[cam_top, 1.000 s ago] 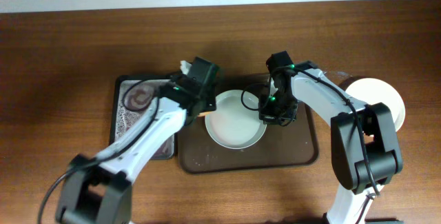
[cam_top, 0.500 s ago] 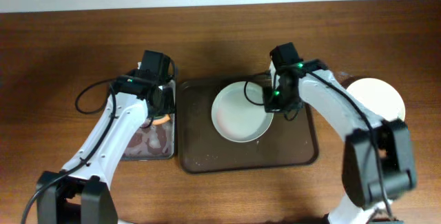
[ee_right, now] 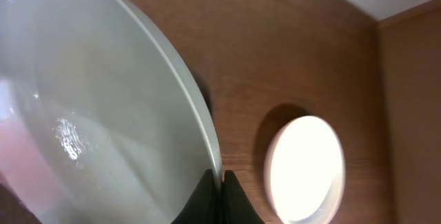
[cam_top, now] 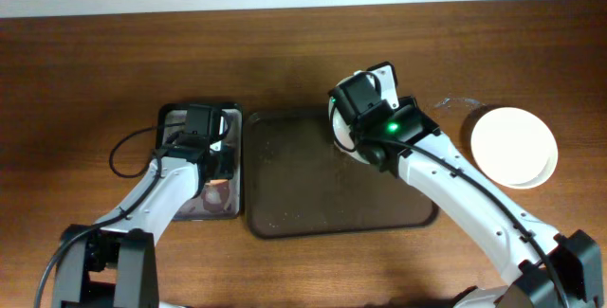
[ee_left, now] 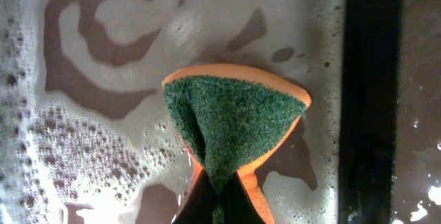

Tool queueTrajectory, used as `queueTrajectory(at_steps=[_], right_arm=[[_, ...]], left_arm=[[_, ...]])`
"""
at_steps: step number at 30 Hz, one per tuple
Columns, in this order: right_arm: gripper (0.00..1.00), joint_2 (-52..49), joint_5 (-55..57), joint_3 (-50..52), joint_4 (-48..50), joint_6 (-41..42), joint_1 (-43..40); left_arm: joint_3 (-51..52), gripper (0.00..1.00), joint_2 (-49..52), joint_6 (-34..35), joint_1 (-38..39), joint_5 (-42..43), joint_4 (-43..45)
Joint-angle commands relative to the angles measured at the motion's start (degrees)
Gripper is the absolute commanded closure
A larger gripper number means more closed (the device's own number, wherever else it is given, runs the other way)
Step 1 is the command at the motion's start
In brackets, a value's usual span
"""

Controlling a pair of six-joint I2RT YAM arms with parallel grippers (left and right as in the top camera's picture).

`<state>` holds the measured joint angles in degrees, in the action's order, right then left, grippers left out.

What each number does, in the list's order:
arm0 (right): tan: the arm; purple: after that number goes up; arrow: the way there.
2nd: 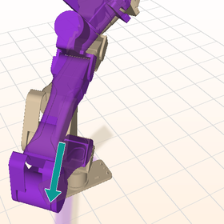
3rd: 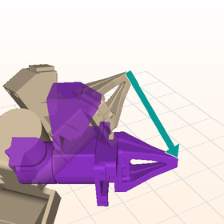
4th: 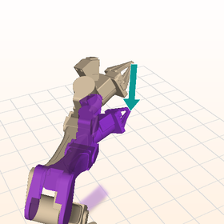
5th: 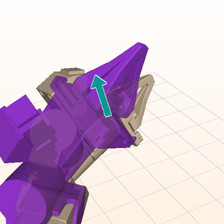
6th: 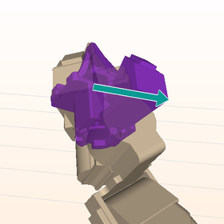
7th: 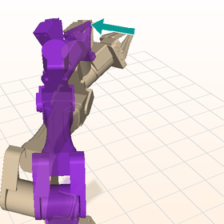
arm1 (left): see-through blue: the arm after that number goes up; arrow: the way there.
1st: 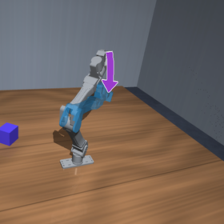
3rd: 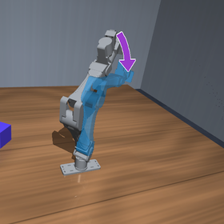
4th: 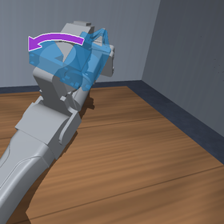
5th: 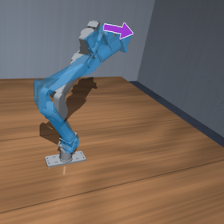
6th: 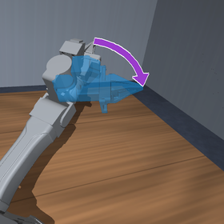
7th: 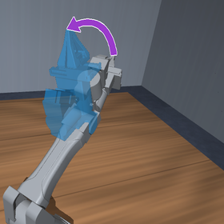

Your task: Clean dirty plates on tray and stack at the side

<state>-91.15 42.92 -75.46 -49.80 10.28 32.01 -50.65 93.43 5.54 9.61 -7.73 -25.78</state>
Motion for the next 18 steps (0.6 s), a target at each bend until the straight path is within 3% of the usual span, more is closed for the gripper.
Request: queueTrajectory(at_steps=[1, 3, 4, 15, 18], right_arm=[[0.96, 1.3, 8.4, -0.4, 0.2, 0.0, 1.8], [0.96, 1.3, 10.1, -0.4, 0.1, 0.0, 1.8], [0.96, 1.3, 10.1, -0.4, 0.1, 0.0, 1.8], [0.96, 1.3, 5.6, -0.3, 0.4, 0.0, 1.8], [0.96, 1.3, 5.6, -0.3, 0.4, 0.0, 1.8]], left_arm=[[0.9, 0.89, -0.5, -6.4, -0.3, 0.2, 0.7], [0.9, 0.46, -0.5, -6.4, -0.3, 0.2, 0.7], [0.9, 0.33, -0.5, -6.4, -0.3, 0.2, 0.9], [0.9, 0.3, 4.7, -0.2, -0.3, 1.0, 8.6], [0.9, 0.37, 6.1, -0.2, -0.3, 2.5, 10.2]])
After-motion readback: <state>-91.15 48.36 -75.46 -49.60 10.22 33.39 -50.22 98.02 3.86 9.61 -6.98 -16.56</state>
